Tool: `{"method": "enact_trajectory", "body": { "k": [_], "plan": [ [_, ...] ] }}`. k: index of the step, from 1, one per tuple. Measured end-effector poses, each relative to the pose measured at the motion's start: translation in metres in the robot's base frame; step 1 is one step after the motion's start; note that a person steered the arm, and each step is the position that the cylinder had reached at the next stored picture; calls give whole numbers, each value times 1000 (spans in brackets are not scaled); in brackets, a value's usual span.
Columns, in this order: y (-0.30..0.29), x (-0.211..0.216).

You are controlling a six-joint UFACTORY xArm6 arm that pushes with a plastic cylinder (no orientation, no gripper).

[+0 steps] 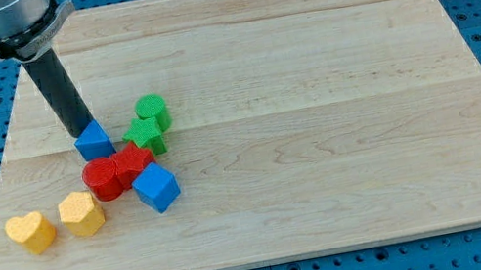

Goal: Separate green circle from green star

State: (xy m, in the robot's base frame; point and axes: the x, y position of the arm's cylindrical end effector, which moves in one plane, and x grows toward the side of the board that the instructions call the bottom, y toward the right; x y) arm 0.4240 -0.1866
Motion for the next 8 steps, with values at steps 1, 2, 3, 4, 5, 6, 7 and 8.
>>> {"method": "enact_trajectory", "body": {
  "k": [1,2,3,4,5,6,7,8],
  "plan": [
    [10,29],
    [-1,28],
    [-21,-21],
    [37,-53],
    [101,-50],
    [118,-29],
    [95,-19],
    [59,-18]
  ]
}}
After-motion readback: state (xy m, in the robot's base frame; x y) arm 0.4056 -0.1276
